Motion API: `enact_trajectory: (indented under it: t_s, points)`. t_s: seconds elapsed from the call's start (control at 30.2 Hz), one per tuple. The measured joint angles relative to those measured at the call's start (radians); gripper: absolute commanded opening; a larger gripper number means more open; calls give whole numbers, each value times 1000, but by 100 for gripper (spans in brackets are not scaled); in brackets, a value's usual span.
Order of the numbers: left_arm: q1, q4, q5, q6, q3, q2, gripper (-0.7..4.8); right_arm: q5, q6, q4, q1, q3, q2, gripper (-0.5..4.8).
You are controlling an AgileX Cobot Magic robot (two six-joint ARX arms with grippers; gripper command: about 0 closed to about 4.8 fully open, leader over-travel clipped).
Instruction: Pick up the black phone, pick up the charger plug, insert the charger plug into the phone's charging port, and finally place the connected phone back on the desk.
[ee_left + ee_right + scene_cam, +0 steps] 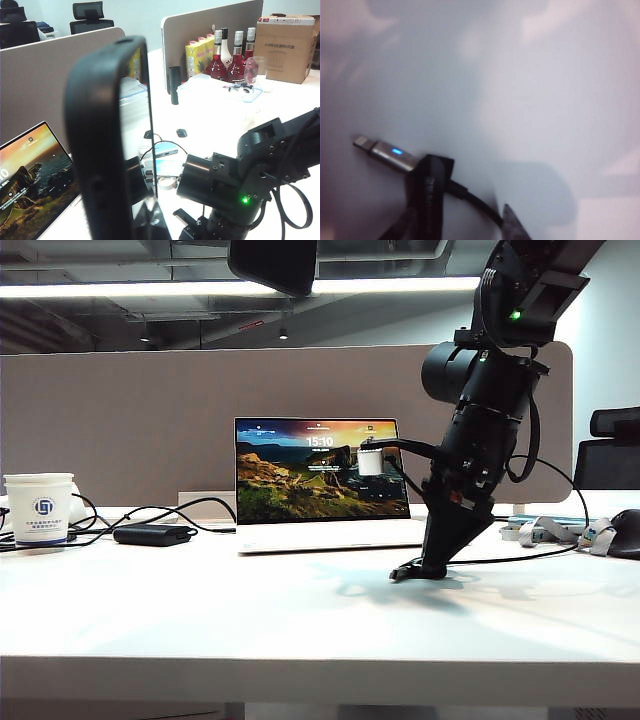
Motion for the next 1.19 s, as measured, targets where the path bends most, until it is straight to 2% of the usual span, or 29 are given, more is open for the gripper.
enact_trajectory:
  t_s: [0.33, 0.43, 0.53, 0.56, 0.6, 0.63, 0.69, 0.73, 0.93, 1.19]
  points:
    - [0, 0, 0, 0, 0, 0, -6, 0, 6, -54, 0, -3, -126, 211]
    - [0, 0, 0, 0, 0, 0, -6, 0, 96, -53, 0, -2, -157, 207]
    - [0, 0, 0, 0, 0, 0, -6, 1, 354, -40, 0, -2, -182, 208]
    - [0, 0, 0, 0, 0, 0, -6, 0, 487, -32, 0, -1, -188, 208]
    - [0, 0, 0, 0, 0, 0, -6, 0, 656, -30, 0, 3, -190, 208]
    - [0, 0, 0, 0, 0, 0, -6, 0, 890, -30, -6, 4, -190, 208]
    - [0, 0, -1, 0, 0, -1, -6, -1, 1270, -39, -8, 4, -186, 208]
    - [0, 0, 0, 0, 0, -3, -6, 0, 1358, -41, -10, 3, -184, 208]
    - [0, 10, -20, 0, 0, -31, -6, -4, 1683, -31, -10, 3, -163, 213]
    - [0, 11, -20, 0, 0, -42, -6, -126, 1930, -50, -9, 2, -132, 213]
